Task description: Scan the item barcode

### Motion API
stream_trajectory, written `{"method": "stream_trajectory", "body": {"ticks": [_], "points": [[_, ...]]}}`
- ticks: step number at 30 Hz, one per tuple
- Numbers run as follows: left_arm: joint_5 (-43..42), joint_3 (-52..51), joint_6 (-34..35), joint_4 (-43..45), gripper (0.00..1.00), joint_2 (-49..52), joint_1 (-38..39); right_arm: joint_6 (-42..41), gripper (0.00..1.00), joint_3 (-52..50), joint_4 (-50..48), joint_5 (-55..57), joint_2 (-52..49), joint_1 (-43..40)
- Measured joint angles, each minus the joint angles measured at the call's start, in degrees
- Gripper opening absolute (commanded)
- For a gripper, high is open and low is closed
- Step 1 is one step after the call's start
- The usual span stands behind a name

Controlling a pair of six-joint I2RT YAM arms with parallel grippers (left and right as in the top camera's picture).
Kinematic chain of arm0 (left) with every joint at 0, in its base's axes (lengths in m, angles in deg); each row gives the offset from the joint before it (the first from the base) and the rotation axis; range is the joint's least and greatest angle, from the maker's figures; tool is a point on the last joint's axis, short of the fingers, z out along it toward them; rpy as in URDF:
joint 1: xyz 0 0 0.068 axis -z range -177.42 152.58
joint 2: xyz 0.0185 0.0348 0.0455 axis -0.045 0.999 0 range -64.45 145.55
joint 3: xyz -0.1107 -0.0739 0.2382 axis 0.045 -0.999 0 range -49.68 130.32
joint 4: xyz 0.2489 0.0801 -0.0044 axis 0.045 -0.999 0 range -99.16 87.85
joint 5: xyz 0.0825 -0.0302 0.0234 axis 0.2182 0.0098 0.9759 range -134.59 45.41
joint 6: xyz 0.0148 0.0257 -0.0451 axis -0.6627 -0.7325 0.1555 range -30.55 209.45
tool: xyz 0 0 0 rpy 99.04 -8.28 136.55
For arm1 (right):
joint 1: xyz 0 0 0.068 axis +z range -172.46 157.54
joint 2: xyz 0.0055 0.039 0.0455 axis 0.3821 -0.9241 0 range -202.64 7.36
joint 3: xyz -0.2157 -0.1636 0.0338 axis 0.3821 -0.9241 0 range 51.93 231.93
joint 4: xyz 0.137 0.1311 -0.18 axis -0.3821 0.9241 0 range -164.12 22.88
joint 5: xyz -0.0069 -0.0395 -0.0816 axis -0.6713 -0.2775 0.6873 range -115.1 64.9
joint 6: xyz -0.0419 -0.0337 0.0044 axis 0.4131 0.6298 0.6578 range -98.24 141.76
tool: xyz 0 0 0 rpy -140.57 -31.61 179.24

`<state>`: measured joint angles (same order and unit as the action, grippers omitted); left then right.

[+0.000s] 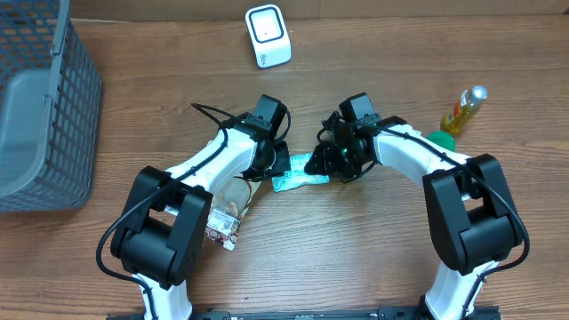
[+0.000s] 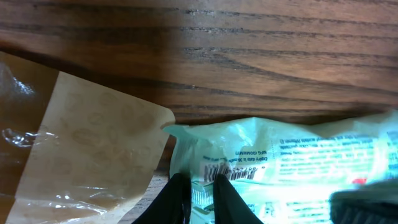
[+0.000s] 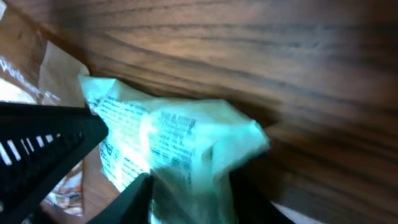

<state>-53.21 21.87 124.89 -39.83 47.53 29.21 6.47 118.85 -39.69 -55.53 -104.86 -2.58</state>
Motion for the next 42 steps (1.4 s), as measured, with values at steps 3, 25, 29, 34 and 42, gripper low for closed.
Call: {"method": "stream_trajectory", "body": {"ticks": [3,25,29,34,42], "points": [[0.15,0.0,0.0,0.0,0.18,0.0,0.0,0.07,0.18,-0.09,-0.26,-0.9,0.0,-0.11],[1.05,0.28,-0.35,-0.31,0.04,-0.11,-0.04,4.85,0.04,-0.09,-2.27,-5.14,0.0,-0.72],[0.39,2.78,-2.34,-3.96,0.04,-0.09,-0.61,4.9,0.04,-0.09,-2.32,-5.42,0.0,-0.68],[-0.55,11.1,-6.16,-8.76,0.04,-0.09,-1.97,5.03,0.04,-0.09,-2.29,-5.51,0.0,-0.61],[2.71,18.56,-12.52,-10.4,0.21,-0.09,-7.89,5.05,0.04,-0.09,-2.27,-5.51,0.0,-0.59]]}}
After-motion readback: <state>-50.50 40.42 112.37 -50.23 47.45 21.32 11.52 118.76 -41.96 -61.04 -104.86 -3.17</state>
